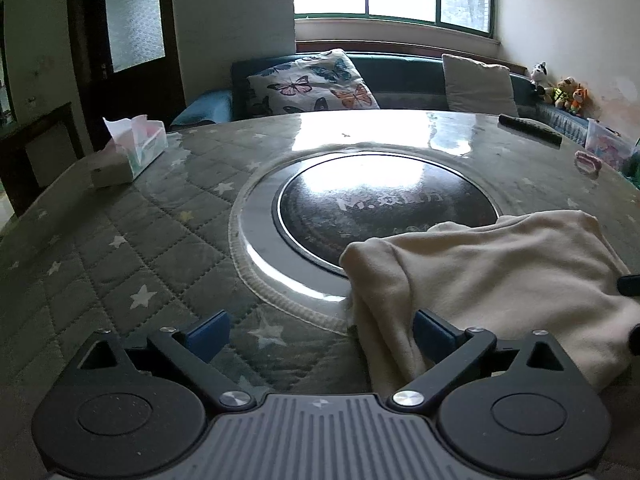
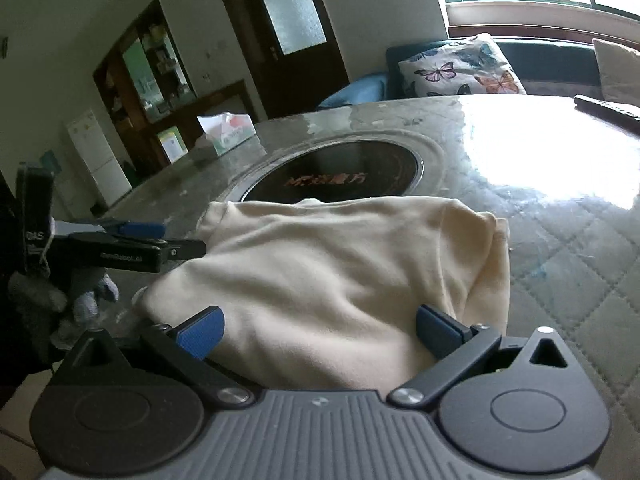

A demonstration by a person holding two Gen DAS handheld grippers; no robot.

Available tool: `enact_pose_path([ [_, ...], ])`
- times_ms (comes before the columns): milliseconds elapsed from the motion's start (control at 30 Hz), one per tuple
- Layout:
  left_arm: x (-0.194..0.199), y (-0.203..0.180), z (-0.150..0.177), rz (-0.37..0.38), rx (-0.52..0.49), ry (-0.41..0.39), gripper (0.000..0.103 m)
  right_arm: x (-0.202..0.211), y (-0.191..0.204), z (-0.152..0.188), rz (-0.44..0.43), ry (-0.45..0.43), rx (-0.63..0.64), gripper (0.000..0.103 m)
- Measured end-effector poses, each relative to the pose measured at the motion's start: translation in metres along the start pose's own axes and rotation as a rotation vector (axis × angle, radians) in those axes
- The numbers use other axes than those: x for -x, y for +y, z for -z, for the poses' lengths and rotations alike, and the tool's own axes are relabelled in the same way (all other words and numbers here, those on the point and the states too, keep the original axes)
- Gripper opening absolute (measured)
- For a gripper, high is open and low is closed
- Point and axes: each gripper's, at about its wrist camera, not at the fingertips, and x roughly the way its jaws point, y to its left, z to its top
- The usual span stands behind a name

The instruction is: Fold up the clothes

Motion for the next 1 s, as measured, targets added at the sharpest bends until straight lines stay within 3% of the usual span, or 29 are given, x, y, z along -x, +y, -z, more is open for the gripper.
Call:
enact_pose_path([
  [200,0.006,0.007,0.003,-0.012,0.027,0.004,0.1,0.012,0.007,0.0,0.007,-0.017,0.015,0.103],
  [367,0.016,0.003,0.007,0.004,0.017,-0.006,0.101,0.018,0.02,0.006,-0.045,-0.024,0.047,0.103],
  [567,0.024,0.002,0.015,0.001,-0.014,-0.004,0.102,0.013,0.016,0.023,-0.073,0.053,0.028,0.103],
  [767,0.03,0.001,0.017,0.002,-0.02,-0.01,0.103,0.025,0.03,0.014,-0.098,0.009,0.084,0.103],
  [1000,0.032,0.001,0.02,-0.01,-0.033,-0.01,0.103,-0.001,0.048,0.005,-0.173,0.012,0.116,0.103],
])
